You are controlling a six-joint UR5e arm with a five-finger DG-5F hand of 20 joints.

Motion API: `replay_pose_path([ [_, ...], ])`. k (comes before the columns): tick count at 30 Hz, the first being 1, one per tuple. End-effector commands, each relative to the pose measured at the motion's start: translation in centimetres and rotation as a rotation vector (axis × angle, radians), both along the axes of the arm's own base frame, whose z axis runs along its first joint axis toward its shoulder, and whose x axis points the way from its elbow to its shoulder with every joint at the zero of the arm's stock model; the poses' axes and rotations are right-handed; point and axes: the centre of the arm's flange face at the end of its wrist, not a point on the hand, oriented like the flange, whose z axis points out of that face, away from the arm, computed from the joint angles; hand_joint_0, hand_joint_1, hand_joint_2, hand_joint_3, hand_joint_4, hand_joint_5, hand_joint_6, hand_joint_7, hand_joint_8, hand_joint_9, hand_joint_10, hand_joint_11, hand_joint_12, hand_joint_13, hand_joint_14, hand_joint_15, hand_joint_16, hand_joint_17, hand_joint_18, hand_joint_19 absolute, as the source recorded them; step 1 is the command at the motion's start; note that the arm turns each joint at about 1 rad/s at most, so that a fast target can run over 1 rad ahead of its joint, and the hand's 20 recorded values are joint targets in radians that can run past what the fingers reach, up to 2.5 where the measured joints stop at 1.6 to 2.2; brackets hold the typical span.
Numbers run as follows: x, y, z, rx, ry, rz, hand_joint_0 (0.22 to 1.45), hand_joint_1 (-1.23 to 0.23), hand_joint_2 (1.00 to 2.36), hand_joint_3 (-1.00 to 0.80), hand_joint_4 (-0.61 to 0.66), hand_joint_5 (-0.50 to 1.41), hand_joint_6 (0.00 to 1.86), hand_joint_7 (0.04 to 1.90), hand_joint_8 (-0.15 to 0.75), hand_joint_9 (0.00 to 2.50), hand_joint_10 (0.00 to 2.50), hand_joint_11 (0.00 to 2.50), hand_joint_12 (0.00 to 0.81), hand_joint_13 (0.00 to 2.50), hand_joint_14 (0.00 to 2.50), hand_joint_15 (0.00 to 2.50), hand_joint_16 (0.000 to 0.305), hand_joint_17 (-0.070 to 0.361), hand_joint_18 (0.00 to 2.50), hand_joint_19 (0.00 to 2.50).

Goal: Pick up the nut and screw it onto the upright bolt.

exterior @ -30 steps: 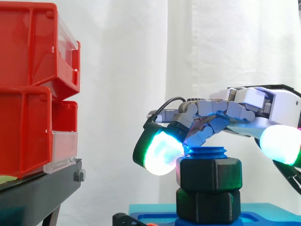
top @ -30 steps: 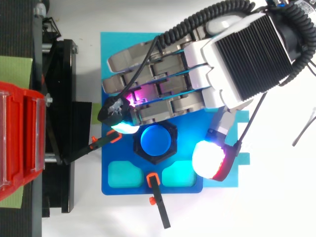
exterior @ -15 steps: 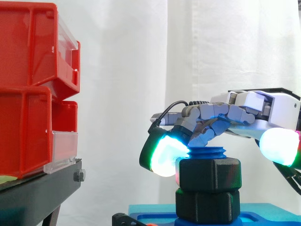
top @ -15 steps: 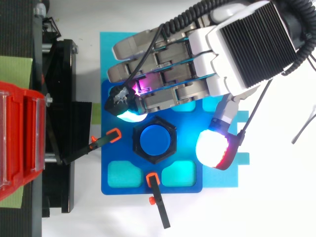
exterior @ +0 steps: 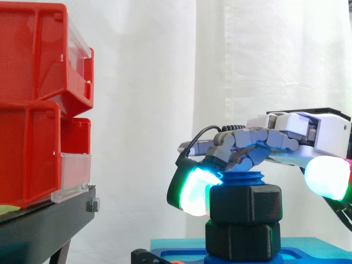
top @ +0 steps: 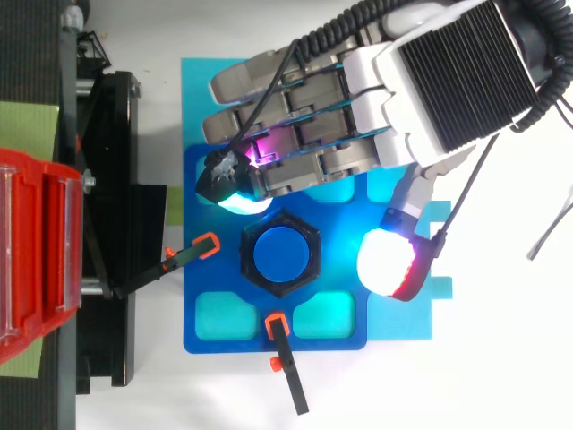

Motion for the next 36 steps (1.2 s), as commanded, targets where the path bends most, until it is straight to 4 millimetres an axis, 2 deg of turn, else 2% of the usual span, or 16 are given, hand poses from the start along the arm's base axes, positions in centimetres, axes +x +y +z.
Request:
replay_pose_path([
  [1, -0.27, -0.10, -0.40, 0.004, 0.030, -0.007, 0.48, -0.13, 1.00, -0.50, 0.26, -0.03, 0.50, 1.06, 0.228, 0.75, 0.00, 0.00, 0.249, 0.61, 0.00, 0.00, 0.033, 0.074, 0.32, 0.03],
  [11, -0.44, -0.43, -0.71, 0.022, 0.055, -0.022, 0.48, -0.13, 1.00, -0.50, 0.25, -0.02, 0.50, 1.18, 0.234, 0.77, 0.00, 0.00, 0.245, 0.62, 0.00, 0.00, 0.033, 0.073, 0.35, 0.05],
  [36, -0.22, 0.13, -0.57, 0.098, 0.105, -0.010, 0.48, -0.15, 1.00, -0.50, 0.26, -0.04, 0.50, 1.06, 0.235, 0.79, 0.00, 0.00, 0.246, 0.63, 0.00, 0.00, 0.033, 0.073, 0.37, 0.07],
])
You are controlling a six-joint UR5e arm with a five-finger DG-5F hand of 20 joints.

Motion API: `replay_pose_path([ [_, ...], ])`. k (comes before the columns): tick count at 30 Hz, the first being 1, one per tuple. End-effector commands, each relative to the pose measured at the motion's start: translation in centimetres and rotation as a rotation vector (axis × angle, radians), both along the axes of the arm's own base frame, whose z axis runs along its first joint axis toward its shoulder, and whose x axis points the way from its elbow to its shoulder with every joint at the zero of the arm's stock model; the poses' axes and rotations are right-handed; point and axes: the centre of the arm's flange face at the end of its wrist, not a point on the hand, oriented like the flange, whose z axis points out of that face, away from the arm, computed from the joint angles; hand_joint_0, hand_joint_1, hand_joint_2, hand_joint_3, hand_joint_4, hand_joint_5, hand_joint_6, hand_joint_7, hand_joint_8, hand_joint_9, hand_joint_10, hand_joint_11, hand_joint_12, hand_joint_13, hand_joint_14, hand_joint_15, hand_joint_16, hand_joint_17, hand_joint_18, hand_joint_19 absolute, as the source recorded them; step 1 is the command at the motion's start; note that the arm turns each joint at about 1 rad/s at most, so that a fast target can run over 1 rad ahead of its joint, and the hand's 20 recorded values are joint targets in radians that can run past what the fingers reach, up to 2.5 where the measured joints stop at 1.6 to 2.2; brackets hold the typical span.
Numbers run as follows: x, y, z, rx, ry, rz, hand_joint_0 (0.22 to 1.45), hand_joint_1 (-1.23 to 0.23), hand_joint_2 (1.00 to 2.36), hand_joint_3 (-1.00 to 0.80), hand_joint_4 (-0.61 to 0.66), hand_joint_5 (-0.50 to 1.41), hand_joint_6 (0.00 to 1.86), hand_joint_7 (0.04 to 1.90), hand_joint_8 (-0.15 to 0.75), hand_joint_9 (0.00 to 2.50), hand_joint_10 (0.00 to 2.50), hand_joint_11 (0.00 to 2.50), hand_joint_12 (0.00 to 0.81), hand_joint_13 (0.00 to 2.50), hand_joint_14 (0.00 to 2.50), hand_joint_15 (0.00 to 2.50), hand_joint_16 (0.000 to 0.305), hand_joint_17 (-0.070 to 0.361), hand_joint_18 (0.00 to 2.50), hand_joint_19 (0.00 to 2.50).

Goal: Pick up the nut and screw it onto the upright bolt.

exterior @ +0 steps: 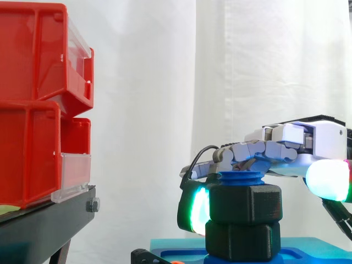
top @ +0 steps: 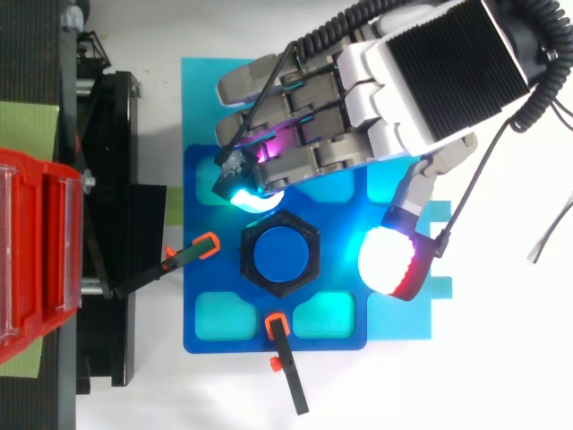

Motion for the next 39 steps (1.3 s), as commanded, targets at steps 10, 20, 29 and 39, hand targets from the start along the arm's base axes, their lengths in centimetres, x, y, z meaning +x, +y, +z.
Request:
replay_pose_path([
  [10, 0.6, -0.5, 1.7, 0.009, -0.012, 0.003, 0.48, -0.18, 1.00, -0.50, 0.21, -0.09, 0.50, 0.83, 0.223, 0.74, 0.00, 0.00, 0.256, 0.59, 0.00, 0.00, 0.034, 0.076, 0.33, 0.05],
  [20, 1.1, -1.4, 5.2, 0.011, 0.065, 0.009, 0.48, -0.20, 1.00, -0.50, 0.18, -0.12, 0.50, 0.73, 0.204, 0.64, 0.00, 0.00, 0.278, 0.46, 0.00, 0.00, 0.033, 0.075, 0.17, 0.00],
  [29, -1.1, -1.6, 5.9, -0.073, 0.151, -0.016, 0.48, -0.21, 1.00, -0.50, 0.18, -0.13, 0.50, 0.72, 0.210, 0.60, 0.00, 0.00, 0.283, 0.43, 0.00, 0.00, 0.033, 0.074, 0.15, 0.00],
  [39, -6.5, -2.0, 12.1, -0.218, 0.177, -0.155, 0.49, -0.24, 1.00, -0.50, 0.17, -0.15, 0.50, 0.71, 0.212, 0.55, 0.00, 0.00, 0.290, 0.40, 0.00, 0.00, 0.033, 0.074, 0.13, 0.00],
])
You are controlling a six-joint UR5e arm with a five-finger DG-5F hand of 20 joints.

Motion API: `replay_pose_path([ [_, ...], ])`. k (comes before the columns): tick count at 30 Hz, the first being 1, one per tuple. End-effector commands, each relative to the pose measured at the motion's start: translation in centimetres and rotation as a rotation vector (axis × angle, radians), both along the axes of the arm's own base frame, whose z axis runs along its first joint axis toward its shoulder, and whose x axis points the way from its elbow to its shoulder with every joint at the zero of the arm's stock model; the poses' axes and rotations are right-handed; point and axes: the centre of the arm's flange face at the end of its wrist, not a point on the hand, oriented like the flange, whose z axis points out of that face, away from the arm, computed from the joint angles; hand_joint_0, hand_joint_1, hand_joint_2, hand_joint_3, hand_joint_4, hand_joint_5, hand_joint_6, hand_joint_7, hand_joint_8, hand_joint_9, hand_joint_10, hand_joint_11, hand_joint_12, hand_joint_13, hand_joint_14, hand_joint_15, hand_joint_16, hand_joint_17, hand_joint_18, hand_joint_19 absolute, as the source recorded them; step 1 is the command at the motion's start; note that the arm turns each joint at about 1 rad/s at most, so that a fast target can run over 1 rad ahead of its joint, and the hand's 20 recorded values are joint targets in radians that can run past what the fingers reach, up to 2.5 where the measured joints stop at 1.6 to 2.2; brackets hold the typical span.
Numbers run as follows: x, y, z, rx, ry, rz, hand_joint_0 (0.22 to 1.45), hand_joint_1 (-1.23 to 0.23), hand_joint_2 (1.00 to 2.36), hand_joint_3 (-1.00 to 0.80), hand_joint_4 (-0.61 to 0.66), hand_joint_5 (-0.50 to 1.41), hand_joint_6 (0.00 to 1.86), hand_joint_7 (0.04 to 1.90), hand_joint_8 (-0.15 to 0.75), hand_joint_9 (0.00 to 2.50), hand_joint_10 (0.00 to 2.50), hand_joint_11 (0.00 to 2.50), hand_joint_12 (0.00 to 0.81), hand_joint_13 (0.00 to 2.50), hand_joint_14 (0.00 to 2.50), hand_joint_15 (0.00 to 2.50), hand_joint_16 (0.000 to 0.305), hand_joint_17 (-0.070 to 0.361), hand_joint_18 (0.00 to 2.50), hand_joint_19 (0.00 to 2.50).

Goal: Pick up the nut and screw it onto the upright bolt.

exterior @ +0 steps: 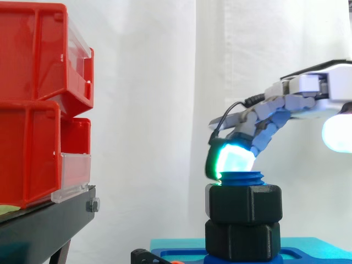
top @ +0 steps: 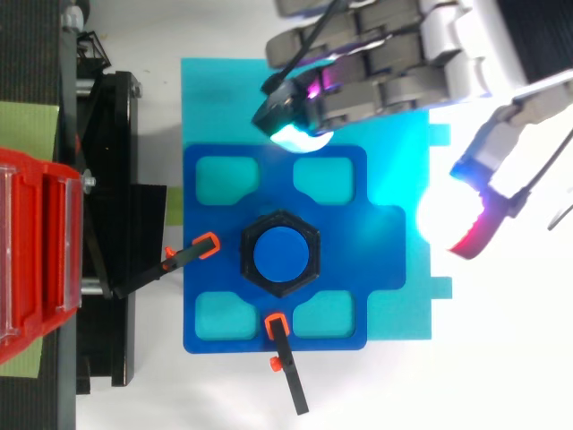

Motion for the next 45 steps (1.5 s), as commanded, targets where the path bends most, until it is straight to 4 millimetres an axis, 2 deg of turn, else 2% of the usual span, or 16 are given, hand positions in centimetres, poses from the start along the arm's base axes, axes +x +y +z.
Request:
replay_pose_path([
  [1, -1.6, -0.1, 1.5, -0.032, 0.009, -0.033, 0.50, -0.25, 1.00, -0.50, 0.17, -0.15, 0.50, 0.70, 0.208, 0.54, 0.00, 0.00, 0.293, 0.38, 0.00, 0.00, 0.033, 0.074, 0.13, 0.00],
  [4, -3.5, -0.2, 2.8, -0.035, 0.016, -0.066, 0.50, -0.26, 1.00, -0.50, 0.16, -0.16, 0.50, 0.69, 0.207, 0.51, 0.00, 0.00, 0.294, 0.36, 0.00, 0.00, 0.033, 0.075, 0.11, 0.00],
  [5, -4.8, 0.0, 3.7, -0.036, 0.016, -0.092, 0.50, -0.26, 1.00, -0.50, 0.16, -0.17, 0.50, 0.69, 0.208, 0.50, 0.00, 0.00, 0.294, 0.35, 0.00, 0.00, 0.034, 0.076, 0.11, 0.00],
  [7, -5.6, 0.1, 4.2, -0.039, 0.017, -0.115, 0.50, -0.27, 1.00, -0.50, 0.16, -0.17, 0.50, 0.69, 0.207, 0.49, 0.00, 0.00, 0.297, 0.35, 0.00, 0.00, 0.034, 0.076, 0.10, 0.00],
  [8, -6.8, 0.1, 4.3, -0.042, 0.025, -0.162, 0.50, -0.27, 1.00, -0.50, 0.16, -0.17, 0.50, 0.69, 0.206, 0.49, 0.00, 0.00, 0.297, 0.35, 0.00, 0.00, 0.034, 0.077, 0.10, 0.00],
  [15, -9.8, 0.6, 4.6, -0.016, 0.032, -0.245, 0.50, -0.27, 1.00, -0.50, 0.16, -0.17, 0.50, 0.69, 0.208, 0.48, 0.00, 0.00, 0.299, 0.34, 0.00, 0.00, 0.034, 0.077, 0.10, 0.00],
  [16, -10.9, 0.9, 4.9, -0.001, 0.032, -0.263, 0.50, -0.27, 1.00, -0.50, 0.16, -0.17, 0.50, 0.69, 0.208, 0.47, 0.00, 0.00, 0.301, 0.33, 0.00, 0.00, 0.034, 0.077, 0.10, 0.00],
  [18, -11.9, 1.3, 4.9, 0.025, 0.041, -0.293, 0.50, -0.27, 1.00, -0.50, 0.16, -0.18, 0.50, 0.68, 0.207, 0.46, 0.00, 0.00, 0.304, 0.31, 0.00, 0.00, 0.035, 0.079, 0.08, 0.00],
  [20, -12.1, 1.4, 4.3, 0.057, 0.064, -0.330, 0.50, -0.27, 1.00, -0.50, 0.15, -0.18, 0.50, 0.67, 0.202, 0.42, 0.00, 0.00, 0.309, 0.29, 0.00, 0.00, 0.035, 0.079, 0.05, 0.00],
  [26, -11.6, 1.9, 4.3, 0.189, 0.098, -0.409, 0.50, -0.28, 1.00, -0.50, 0.13, -0.21, 0.50, 0.64, 0.196, 0.32, 0.00, 0.00, 0.319, 0.22, 0.00, 0.00, 0.037, 0.083, 0.01, 0.00],
  [31, -10.7, 1.9, 4.7, 0.411, 0.088, -0.507, 0.50, -0.28, 1.00, -0.50, 0.12, -0.21, 0.50, 0.64, 0.196, 0.30, 0.00, 0.00, 0.322, 0.20, 0.00, 0.00, 0.038, 0.085, 0.01, 0.00],
  [32, -10.3, 2.0, 4.9, 0.505, 0.082, -0.531, 0.50, -0.28, 1.00, -0.50, 0.13, -0.21, 0.50, 0.63, 0.195, 0.30, 0.00, 0.00, 0.322, 0.20, 0.00, 0.00, 0.038, 0.085, 0.01, 0.00],
  [35, -10.1, 2.1, 5.1, 0.592, 0.081, -0.551, 0.50, -0.29, 1.00, -0.50, 0.12, -0.21, 0.50, 0.64, 0.195, 0.30, 0.00, 0.00, 0.322, 0.20, 0.00, 0.00, 0.038, 0.085, 0.00, 0.00],
  [36, -10.0, 2.2, 5.1, 0.700, 0.088, -0.577, 0.50, -0.29, 1.00, -0.50, 0.12, -0.21, 0.50, 0.63, 0.197, 0.30, 0.00, 0.00, 0.322, 0.20, 0.00, 0.00, 0.038, 0.085, 0.00, 0.00],
  [39, -9.8, 2.4, 5.1, 0.811, 0.093, -0.615, 0.50, -0.29, 1.00, -0.50, 0.12, -0.22, 0.50, 0.63, 0.194, 0.28, 0.00, 0.00, 0.325, 0.19, 0.00, 0.00, 0.038, 0.086, 0.00, 0.00],
  [45, -9.8, 2.8, 5.0, 0.856, 0.098, -0.650, 0.49, -0.28, 1.00, -0.50, 0.08, -0.23, 0.50, 0.63, 0.181, 0.20, 0.00, 0.00, 0.336, 0.13, 0.00, 0.00, 0.041, 0.092, 0.00, 0.00],
])
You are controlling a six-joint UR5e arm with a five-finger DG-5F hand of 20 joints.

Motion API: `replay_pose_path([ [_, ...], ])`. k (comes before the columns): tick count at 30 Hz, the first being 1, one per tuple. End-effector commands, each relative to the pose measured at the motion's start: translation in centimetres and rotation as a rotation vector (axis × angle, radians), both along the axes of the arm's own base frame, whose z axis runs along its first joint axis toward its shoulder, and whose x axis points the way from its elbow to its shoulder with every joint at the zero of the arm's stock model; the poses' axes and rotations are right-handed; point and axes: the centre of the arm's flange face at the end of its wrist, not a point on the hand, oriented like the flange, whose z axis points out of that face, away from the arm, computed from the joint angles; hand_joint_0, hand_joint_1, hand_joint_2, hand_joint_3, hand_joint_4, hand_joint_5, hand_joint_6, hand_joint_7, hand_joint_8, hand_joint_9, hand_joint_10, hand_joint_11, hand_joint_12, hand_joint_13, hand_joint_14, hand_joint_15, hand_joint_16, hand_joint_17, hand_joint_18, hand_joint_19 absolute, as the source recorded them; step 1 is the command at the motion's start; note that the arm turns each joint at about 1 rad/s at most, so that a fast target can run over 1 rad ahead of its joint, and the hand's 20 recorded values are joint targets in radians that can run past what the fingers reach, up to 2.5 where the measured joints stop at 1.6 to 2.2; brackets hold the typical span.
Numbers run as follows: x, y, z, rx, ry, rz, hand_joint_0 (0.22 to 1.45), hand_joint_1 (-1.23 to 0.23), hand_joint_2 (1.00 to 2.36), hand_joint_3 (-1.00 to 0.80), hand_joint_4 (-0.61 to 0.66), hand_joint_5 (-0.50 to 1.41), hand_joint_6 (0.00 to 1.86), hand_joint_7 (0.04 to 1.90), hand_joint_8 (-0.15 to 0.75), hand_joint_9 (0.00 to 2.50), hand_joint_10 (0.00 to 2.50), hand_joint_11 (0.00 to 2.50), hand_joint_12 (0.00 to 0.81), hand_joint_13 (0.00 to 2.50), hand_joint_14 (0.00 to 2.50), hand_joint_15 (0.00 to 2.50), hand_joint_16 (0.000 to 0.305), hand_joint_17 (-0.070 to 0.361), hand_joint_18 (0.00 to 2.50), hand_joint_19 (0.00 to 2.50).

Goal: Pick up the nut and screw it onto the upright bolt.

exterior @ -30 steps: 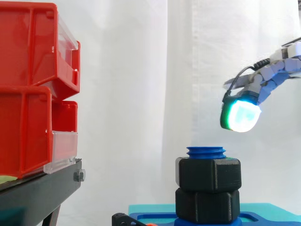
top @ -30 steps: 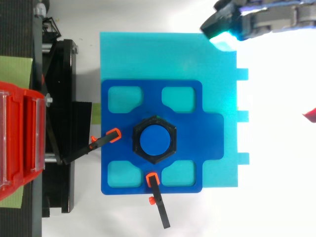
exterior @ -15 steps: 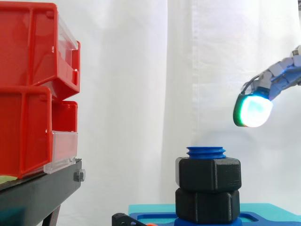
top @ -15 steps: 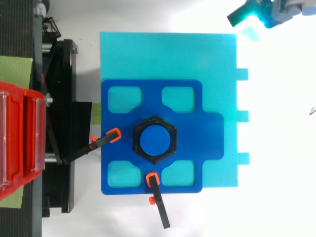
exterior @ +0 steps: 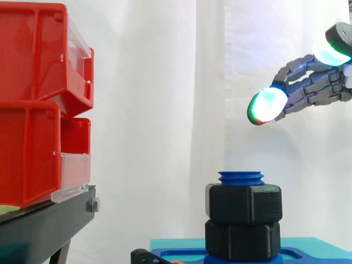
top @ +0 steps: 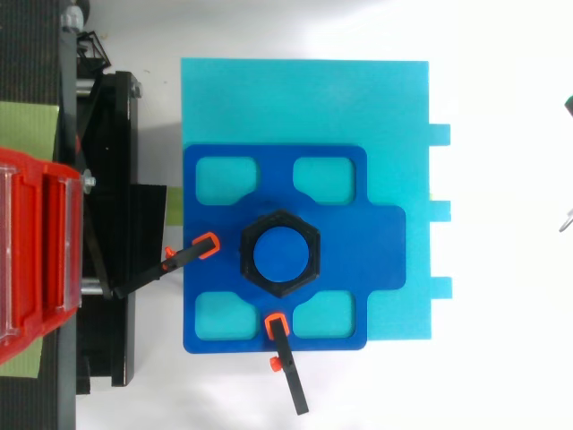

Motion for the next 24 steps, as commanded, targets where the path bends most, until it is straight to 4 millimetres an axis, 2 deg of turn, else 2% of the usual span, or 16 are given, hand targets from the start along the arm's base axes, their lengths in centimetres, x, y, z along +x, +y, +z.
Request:
replay_pose_path([
  [1, -0.04, 0.28, -0.11, 0.242, -0.028, -0.015, 0.49, -0.27, 1.00, -0.50, 0.08, -0.23, 0.50, 0.63, 0.182, 0.19, 0.00, 0.00, 0.336, 0.12, 0.00, 0.00, 0.041, 0.093, 0.00, 0.00],
  [14, -0.11, 0.17, -0.03, 0.237, -0.028, -0.018, 0.48, -0.24, 1.00, -0.50, 0.08, -0.24, 0.50, 0.72, 0.189, 0.10, 0.00, 0.00, 0.351, 0.06, 0.00, 0.00, 0.044, 0.099, 0.00, 0.00],
  [16, -0.08, 0.17, -0.13, 0.237, -0.026, -0.018, 0.48, -0.23, 1.00, -0.50, 0.08, -0.24, 0.50, 0.68, 0.188, 0.10, 0.00, 0.00, 0.353, 0.05, 0.00, 0.00, 0.044, 0.100, 0.00, 0.00],
  [20, -0.08, 0.17, -0.13, 0.237, -0.026, -0.018, 0.48, -0.23, 1.00, -0.50, 0.08, -0.25, 0.50, 0.73, 0.186, 0.04, 0.00, 0.00, 0.354, 0.02, 0.00, 0.00, 0.045, 0.100, 0.00, 0.00],
  [21, -0.08, 0.17, -0.13, 0.237, -0.026, -0.018, 0.48, -0.23, 1.00, -0.50, 0.09, -0.24, 0.50, 0.68, 0.187, 0.05, 0.00, 0.00, 0.355, 0.03, 0.00, 0.00, 0.045, 0.101, 0.00, 0.00],
  [24, -0.08, 0.17, -0.13, 0.237, -0.026, -0.018, 0.48, -0.23, 1.00, -0.50, 0.08, -0.25, 0.50, 0.75, 0.183, 0.04, 0.00, 0.00, 0.353, 0.03, 0.00, 0.00, 0.044, 0.100, 0.00, 0.00],
])
